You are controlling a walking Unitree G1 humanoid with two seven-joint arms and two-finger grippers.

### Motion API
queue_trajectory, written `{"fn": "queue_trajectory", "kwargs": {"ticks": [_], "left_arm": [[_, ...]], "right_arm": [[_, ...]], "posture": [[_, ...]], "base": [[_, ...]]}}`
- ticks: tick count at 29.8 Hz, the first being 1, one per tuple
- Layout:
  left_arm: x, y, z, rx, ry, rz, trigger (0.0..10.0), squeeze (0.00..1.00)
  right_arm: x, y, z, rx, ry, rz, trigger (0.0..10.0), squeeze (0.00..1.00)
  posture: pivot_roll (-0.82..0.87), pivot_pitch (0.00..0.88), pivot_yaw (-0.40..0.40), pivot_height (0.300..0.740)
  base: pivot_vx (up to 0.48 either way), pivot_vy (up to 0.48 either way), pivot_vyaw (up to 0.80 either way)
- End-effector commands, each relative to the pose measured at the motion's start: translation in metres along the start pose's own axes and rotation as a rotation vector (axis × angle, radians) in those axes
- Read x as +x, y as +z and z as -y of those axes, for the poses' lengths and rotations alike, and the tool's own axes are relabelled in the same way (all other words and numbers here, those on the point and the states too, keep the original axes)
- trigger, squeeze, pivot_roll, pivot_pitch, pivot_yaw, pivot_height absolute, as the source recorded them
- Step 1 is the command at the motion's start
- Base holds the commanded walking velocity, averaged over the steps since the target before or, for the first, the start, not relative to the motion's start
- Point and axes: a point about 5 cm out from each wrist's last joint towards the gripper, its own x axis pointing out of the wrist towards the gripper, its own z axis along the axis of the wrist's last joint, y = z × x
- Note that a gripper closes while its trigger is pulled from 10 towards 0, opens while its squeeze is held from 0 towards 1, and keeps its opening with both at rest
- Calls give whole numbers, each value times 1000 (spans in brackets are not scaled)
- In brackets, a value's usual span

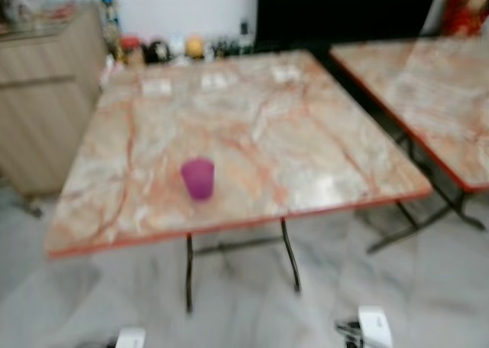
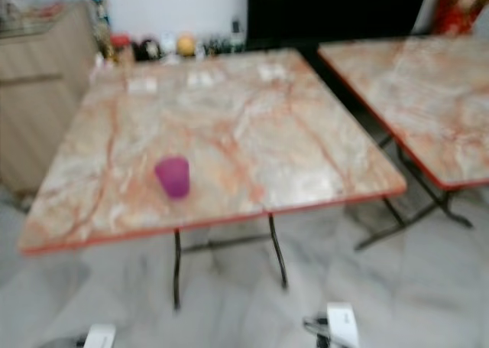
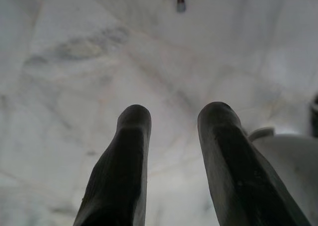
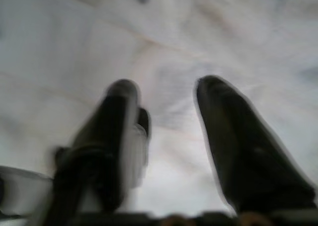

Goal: Setting the table

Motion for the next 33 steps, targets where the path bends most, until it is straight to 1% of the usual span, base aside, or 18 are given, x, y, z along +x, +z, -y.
{"fn": "queue_trajectory", "kwargs": {"ticks": [1,8,13,16,19,20,22,24,25,28,31,32,33], "left_arm": [[3,14,4,19,-11,41,10000,0],[3,14,4,24,-14,44,10000,0],[3,14,4,30,-13,45,10000,0],[3,15,3,34,-9,51,10000,0],[3,17,3,38,5,77,10000,0],[6,61,6,24,26,269,10000,0],[4,103,10,27,30,448,10000,0],[4,103,10,32,28,457,10000,0],[2,107,10,45,25,500,10000,0],[-4,113,9,74,28,582,10000,0],[-12,113,3,50,44,662,10000,0],[-16,112,-2,43,49,689,10000,0],[-24,106,-8,42,54,723,10000,0]], "right_arm": [[-1,1,9,10,-28,6,10000,0],[-1,2,8,8,-27,18,10000,0],[-1,3,8,3,-37,33,10000,0],[-1,3,10,21,-52,33,10000,0],[-1,3,10,28,-51,42,10000,0],[-1,3,10,35,-53,49,10000,0],[-1,3,10,25,-57,47,10000,0],[-1,3,11,17,-59,45,10000,0],[-1,2,11,15,-61,44,10000,0],[-1,1,11,18,-66,45,10000,0],[-2,1,13,34,-76,50,10000,0],[-2,1,13,32,-77,50,10000,0],[-2,1,13,26,-76,48,10000,0]], "posture": [[-82,0,57,740],[-76,0,57,740],[-74,0,57,740],[-74,0,58,740],[-70,0,56,740],[-64,0,55,740],[-54,0,54,740],[-54,0,54,740],[-54,0,57,740],[-58,0,59,740],[-51,0,57,740],[-46,0,56,740],[-33,0,55,740]], "base": [[0,0,-731],[0,0,-731],[0,0,0],[0,0,0],[0,0,0],[0,0,0],[0,0,0],[0,0,0],[0,0,0],[0,0,0],[0,0,0],[0,0,0],[0,0,0]]}}
